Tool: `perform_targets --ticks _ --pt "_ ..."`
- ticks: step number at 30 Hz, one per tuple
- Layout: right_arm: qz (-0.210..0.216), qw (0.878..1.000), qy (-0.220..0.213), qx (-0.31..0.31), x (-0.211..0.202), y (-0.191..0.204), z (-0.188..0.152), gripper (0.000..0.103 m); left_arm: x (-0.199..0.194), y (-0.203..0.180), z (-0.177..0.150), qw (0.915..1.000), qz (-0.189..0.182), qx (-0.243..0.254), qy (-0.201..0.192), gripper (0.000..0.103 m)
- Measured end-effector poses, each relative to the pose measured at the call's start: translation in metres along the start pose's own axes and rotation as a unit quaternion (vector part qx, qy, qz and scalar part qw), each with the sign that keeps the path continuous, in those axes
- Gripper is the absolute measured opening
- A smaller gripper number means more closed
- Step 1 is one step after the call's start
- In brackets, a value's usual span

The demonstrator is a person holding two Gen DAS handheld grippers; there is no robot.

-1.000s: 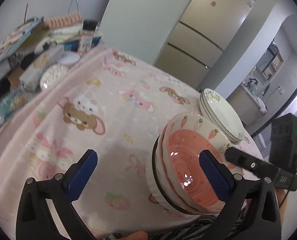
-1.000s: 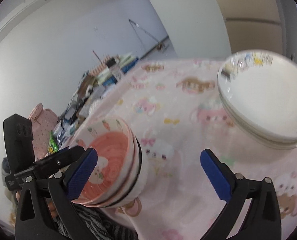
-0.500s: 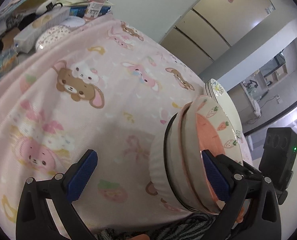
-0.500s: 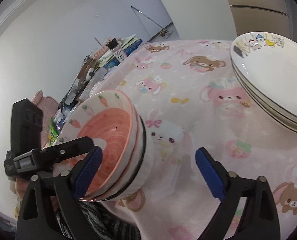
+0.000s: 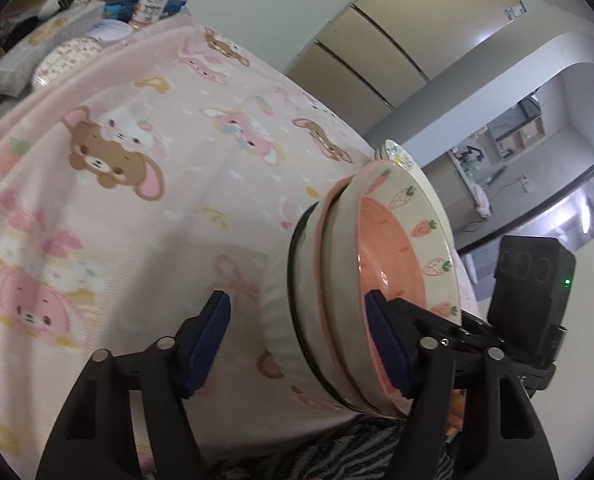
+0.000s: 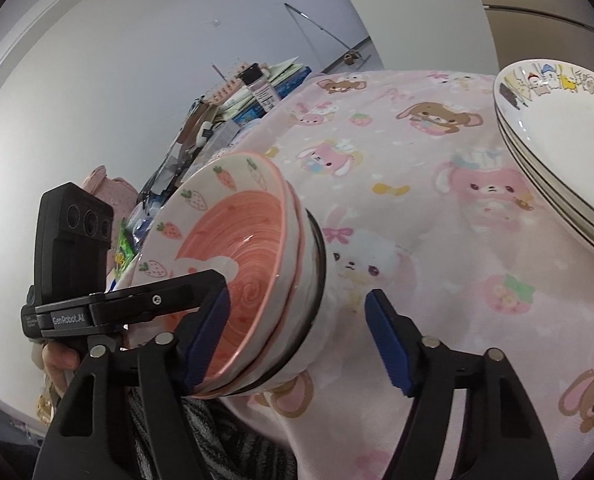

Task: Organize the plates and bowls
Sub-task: 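Lift the pink bowl stack and tilt it with both tools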

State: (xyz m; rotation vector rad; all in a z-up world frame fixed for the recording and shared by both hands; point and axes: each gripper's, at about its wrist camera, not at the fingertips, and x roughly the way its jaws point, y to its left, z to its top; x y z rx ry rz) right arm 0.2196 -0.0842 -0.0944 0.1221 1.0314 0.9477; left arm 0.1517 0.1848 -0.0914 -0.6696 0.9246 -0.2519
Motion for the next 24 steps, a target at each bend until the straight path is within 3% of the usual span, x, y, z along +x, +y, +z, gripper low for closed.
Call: perform_targets --ticks 9,13,24 --pt "0.04 0.999 0.011 0.018 0.005 -0.004 -0.002 0.055 0.001 -0.01 -0.003 0.9997 -0.004 0.024 -0.003 0.053" --pt "0.048 0.998 0.014 0.025 0.004 -0.007 -0.005 0.043 0.005 -0.017 -0.006 0.9986 0.013 0.05 0.001 0.05" --pt "0.05 0.998 0.007 0.032 0.007 -0.008 -0.004 0.042 0.001 -0.012 -0.007 0.9993 0.004 0.036 -0.003 0.048"
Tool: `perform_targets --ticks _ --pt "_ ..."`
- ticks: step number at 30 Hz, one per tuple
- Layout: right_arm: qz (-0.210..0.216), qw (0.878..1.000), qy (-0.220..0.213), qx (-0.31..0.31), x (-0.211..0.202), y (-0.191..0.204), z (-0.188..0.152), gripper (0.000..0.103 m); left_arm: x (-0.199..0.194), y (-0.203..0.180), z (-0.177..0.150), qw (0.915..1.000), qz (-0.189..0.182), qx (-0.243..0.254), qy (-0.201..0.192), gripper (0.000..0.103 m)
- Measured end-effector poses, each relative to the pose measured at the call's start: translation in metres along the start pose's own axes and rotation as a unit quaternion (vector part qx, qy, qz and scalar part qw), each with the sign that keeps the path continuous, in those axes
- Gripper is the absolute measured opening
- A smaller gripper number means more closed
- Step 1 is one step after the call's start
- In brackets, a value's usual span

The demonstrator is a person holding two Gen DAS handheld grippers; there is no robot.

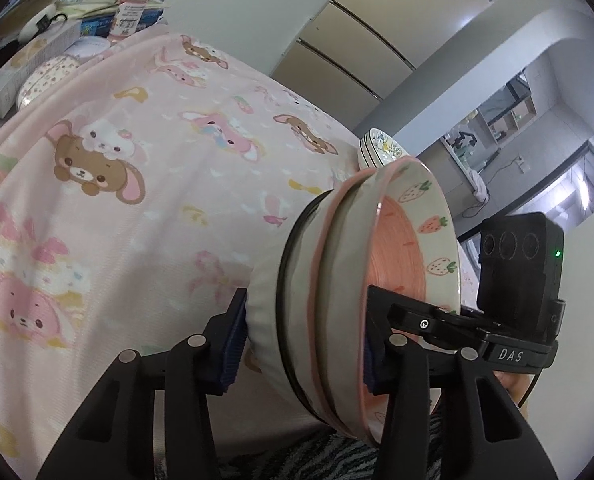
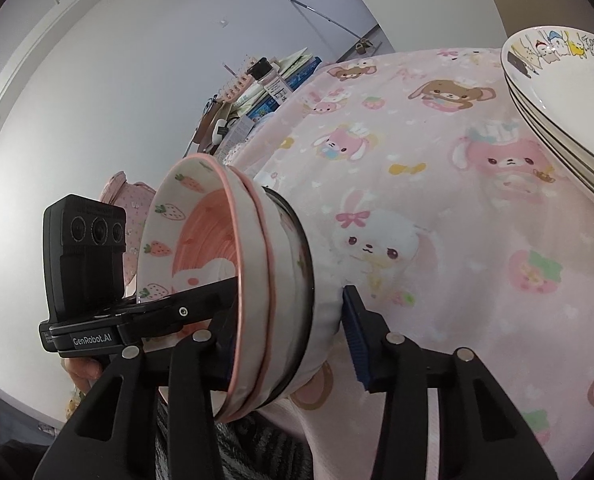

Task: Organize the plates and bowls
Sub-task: 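Lift the pink bowl stack and tilt it with both tools, then carry the bowl stack over the white plate stack with both tools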

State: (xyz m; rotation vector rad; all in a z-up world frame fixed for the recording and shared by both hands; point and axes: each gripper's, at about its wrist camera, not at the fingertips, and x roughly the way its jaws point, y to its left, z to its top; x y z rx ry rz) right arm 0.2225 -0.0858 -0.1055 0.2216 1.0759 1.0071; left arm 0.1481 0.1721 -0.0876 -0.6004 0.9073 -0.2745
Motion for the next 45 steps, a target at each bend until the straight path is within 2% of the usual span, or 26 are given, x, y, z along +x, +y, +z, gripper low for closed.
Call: perform_targets --ticks 5,20,27,32,37,45 --pt "-0.006 1.0 -0.001 -0.005 0.002 0.003 0.001 0.042 -0.005 0.009 0.0 0.9996 -0.022 -0.019 0.002 0.045" --pt "-0.004 1.0 -0.015 0.008 0.003 0.0 0.0 0.041 -0.01 0.008 -0.004 0.9996 -0.023 -0.016 -0.002 0.044" --pt "-0.002 0.999 -0.028 0.019 0.002 0.0 -0.003 0.04 -0.014 0.011 -0.005 0.9989 -0.035 -0.029 -0.008 0.043" --pt "0.026 0.997 -0.058 0.035 -0.009 -0.003 -0.001 0.038 -0.025 0.005 -0.004 0.9984 -0.046 -0.014 -0.029 0.043" --pt "0.049 0.993 -0.086 0.058 -0.021 -0.007 0.003 0.036 -0.028 -0.003 -0.003 0.9977 -0.059 -0.009 -0.031 0.042" --pt "0.074 0.986 -0.126 0.084 -0.046 -0.009 0.009 0.036 -0.036 -0.036 0.01 0.9984 -0.044 0.017 -0.032 0.042"
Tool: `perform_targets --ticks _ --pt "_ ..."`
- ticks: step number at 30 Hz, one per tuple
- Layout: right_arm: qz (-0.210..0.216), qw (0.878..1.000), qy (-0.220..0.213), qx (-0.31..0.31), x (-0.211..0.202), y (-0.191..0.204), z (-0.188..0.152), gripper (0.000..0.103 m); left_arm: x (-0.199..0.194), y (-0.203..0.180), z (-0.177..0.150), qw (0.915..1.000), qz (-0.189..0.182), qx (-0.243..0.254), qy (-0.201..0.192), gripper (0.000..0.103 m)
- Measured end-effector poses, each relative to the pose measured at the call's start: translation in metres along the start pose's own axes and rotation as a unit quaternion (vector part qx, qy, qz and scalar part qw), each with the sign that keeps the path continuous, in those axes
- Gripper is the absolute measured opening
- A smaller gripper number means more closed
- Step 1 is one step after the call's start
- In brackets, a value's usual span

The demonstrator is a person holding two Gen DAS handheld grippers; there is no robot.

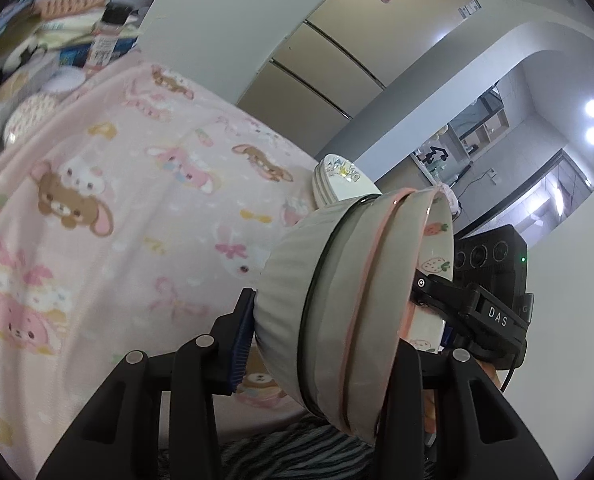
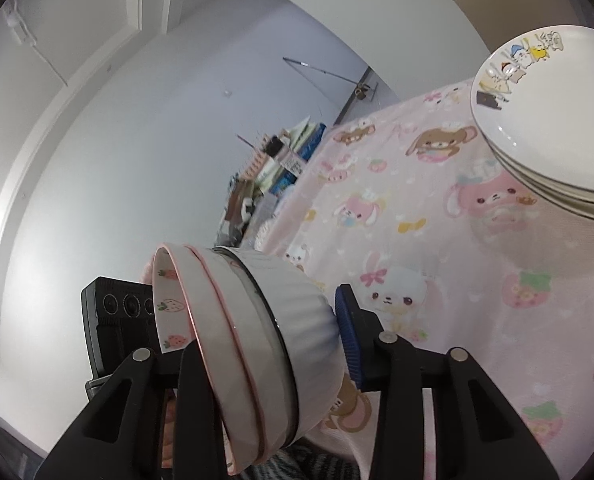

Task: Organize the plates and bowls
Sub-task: 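Carry the bowl stack over the white plate stack with both tools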

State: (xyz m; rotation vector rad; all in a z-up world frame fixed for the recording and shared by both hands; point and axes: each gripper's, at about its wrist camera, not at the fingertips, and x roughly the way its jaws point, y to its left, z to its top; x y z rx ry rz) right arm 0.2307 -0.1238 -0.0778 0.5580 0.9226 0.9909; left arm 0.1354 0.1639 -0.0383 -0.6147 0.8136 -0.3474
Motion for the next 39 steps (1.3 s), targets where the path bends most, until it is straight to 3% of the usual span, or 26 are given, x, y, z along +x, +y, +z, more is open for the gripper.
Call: perform_targets --ticks 8,22,28,33,39 --pt "0.008 0.999 -0.048 0.013 -0.049 0.01 0.03 0.036 0.001 -0.061 0.036 0.9991 -0.008 0.042 0.009 0.042" --pt "-0.029 0.989 -0.141 0.03 -0.148 0.0 0.091 0.037 0.059 -0.153 0.098 0.9943 -0.088 0.056 0.019 0.041" --pt "-0.039 0.982 -0.171 0.065 -0.154 -0.033 0.107 0.037 0.105 -0.157 0.122 0.9936 -0.093 0.053 0.034 0.041" --pt "-0.049 0.978 -0.168 0.11 -0.143 -0.073 0.121 0.037 0.154 -0.149 0.138 0.9937 -0.079 0.043 0.066 0.041" --pt "-0.056 0.972 -0.163 0.161 -0.126 -0.124 0.123 0.037 0.2 -0.136 0.136 0.992 -0.051 0.07 0.092 0.041"
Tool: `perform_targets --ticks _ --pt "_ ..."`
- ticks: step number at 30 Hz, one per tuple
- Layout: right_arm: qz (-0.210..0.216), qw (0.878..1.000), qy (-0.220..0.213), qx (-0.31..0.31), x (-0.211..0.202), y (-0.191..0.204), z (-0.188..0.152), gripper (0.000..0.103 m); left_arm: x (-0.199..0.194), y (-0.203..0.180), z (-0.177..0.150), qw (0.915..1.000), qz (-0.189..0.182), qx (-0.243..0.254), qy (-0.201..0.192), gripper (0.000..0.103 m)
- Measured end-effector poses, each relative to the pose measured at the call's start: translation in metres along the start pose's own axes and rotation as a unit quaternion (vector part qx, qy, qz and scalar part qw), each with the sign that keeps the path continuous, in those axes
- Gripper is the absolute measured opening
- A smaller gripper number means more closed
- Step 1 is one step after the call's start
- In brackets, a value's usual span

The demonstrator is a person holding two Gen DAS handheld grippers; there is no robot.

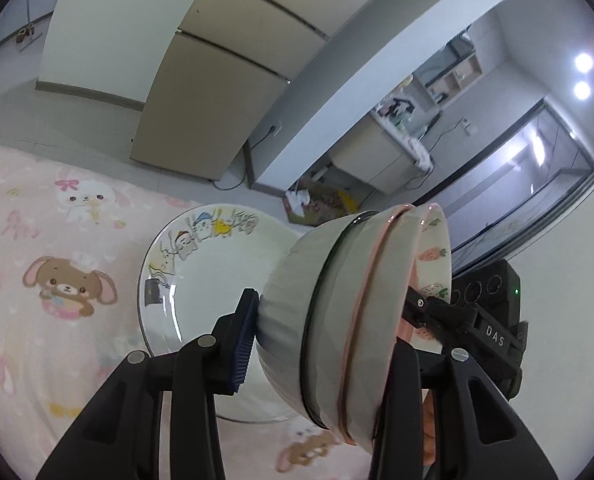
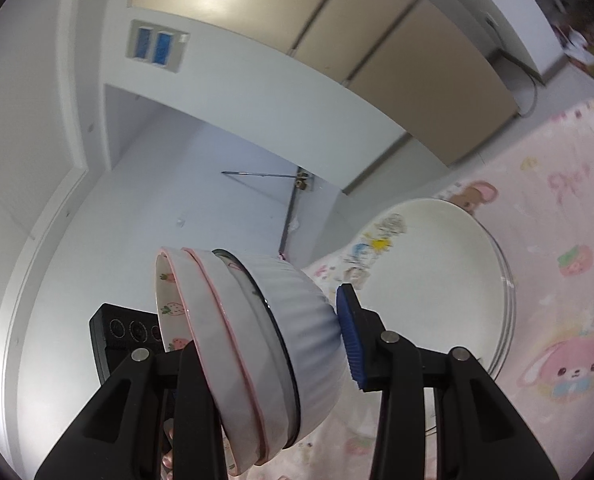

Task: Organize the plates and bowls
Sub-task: 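Carry the bowl stack over the white plate stack with both tools, then lower the bowl stack onto the white plates and open both tools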

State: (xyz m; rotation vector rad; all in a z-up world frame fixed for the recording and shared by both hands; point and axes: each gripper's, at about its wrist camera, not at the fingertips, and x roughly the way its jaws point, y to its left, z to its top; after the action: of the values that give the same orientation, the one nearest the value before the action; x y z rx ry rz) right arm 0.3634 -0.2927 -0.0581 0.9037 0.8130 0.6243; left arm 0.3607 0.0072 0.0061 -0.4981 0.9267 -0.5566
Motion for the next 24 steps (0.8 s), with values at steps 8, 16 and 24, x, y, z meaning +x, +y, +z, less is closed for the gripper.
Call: perform_targets --ticks 8,16,24 --pt "-0.024 1.0 0.009 0.005 0.017 -0.02 -0.003 0.036 0.025 0.028 -0.007 0.9997 -0.004 -0.024 0.008 0.041" --pt "-0.055 0.998 0.005 -0.015 0.016 -0.022 -0.003 0.036 0.036 0.034 -0.014 0.9994 -0.009 -0.031 0.007 0.041" --pt "-0.089 0.995 0.007 -0.034 0.014 -0.027 -0.004 0.036 0.05 0.031 -0.018 0.9994 0.006 -0.028 0.017 0.041"
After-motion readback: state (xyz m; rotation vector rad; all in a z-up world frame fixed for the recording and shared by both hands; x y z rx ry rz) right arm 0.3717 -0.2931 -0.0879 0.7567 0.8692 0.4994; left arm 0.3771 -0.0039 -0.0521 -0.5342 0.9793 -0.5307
